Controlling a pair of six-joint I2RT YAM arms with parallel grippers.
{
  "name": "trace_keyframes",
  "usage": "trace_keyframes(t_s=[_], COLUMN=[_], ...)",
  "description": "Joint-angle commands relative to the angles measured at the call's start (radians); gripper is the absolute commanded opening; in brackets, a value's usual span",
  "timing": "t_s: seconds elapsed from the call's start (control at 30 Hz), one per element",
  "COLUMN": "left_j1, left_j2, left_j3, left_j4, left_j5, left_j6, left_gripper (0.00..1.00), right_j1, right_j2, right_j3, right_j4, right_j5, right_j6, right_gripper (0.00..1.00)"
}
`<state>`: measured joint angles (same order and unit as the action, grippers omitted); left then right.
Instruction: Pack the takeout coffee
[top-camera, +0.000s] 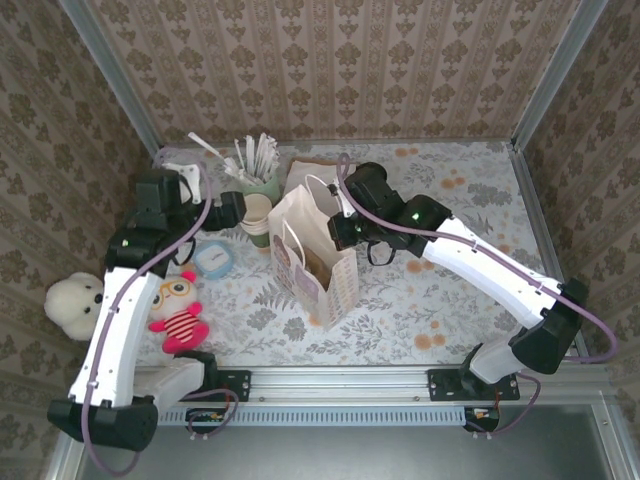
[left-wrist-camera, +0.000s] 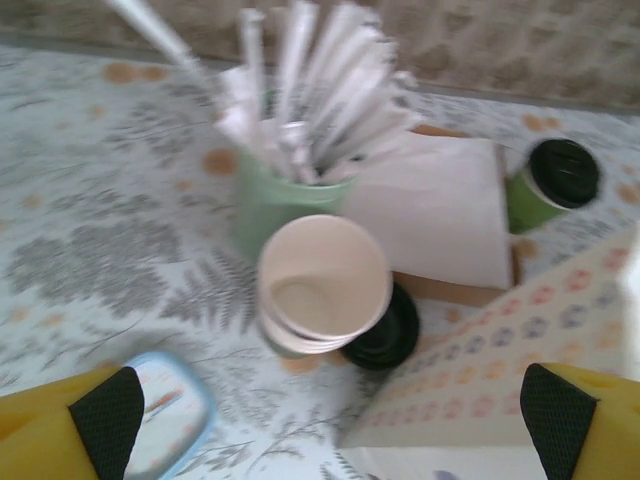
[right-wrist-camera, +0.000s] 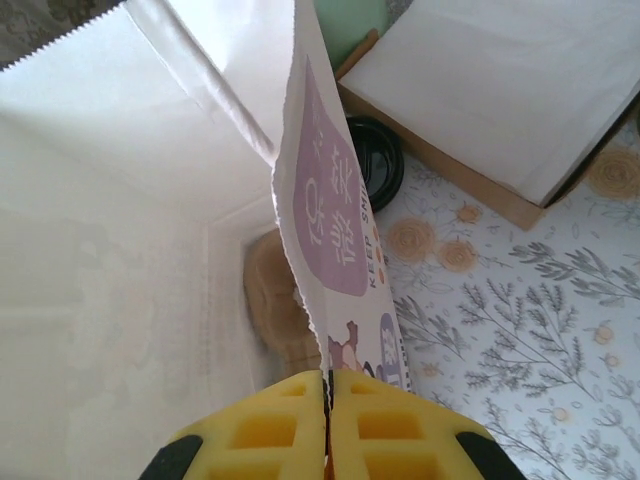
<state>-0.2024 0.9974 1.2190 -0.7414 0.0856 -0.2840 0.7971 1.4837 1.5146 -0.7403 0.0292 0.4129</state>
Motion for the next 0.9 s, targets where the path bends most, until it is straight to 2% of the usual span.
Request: trace_keyframes(t_s=[0.0,0.23,0.4,0.53,0.7,0.87], left_j1=[0.012,0.012,0.012,-0.006,-0.068,-0.075], left_j2=[-0.064,-0.100,-0.112,-0.097,-0.099,-0.107], left_j3=[-0.071,-0.164,-0.200,-0.245,-0.277,-0.269], left_j4=[-0.017,-0.132,-0.126,-0.093,-0.093,-0.084], left_j5=[-0.204,-0.275,-0.151,-0.030,-0.037,-0.048], left_j6=[-0.113,-0.269,-0.314,-0.391,-0.446,-0.445], left_gripper=[1.00,1.00,1.00,1.00,1.00,1.00], right_j1=[0.008,0.044,0.062,0.076,0.090,0.078], right_j2=[-0.008,0.015,0.034,0.037,0.026,-0.037], right_j3=[-0.012,-0.027,0.031,0.064,0.112,0.093], right_j4=[0.083,0.165,0.102,0.008,-0.129,-0.202], right_j5=[0.057,0.104,0.151,0.244,0.280,0.212], right_j6=[0.089,0.154,0.153,0.174,0.178,0.144], right_gripper=[0.00,0.00,0.00,0.00,0.00,0.00])
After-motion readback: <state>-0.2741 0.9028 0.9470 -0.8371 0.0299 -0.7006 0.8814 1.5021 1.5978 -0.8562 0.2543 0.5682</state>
